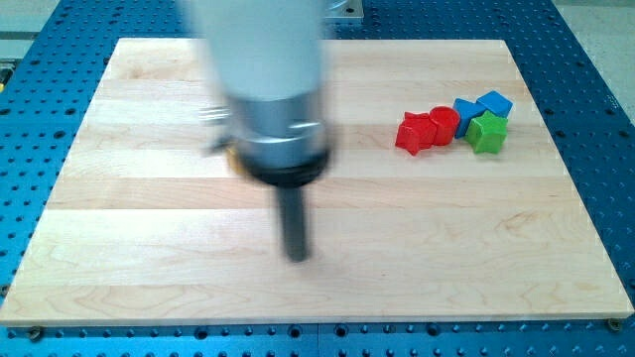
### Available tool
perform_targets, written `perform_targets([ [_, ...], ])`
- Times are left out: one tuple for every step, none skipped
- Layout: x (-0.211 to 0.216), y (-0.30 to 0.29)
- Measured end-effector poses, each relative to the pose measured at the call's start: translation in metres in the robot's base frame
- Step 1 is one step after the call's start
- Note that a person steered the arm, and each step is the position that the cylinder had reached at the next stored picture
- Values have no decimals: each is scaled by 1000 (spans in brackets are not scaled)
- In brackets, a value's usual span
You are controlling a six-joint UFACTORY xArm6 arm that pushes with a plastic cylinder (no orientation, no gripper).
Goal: Make a diagonal line out of green star and blue blocks
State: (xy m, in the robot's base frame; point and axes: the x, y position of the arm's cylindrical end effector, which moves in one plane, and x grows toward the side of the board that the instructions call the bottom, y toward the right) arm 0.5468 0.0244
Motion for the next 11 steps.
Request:
perform_targets([
  [-1, 126],
  [-37, 217],
  [-105, 273],
  [-160, 308],
  [-213, 298],
  [-212, 252],
  [-180, 202],
  [-232, 197],
  [-171, 151],
  [-118, 164],
  [-126, 167],
])
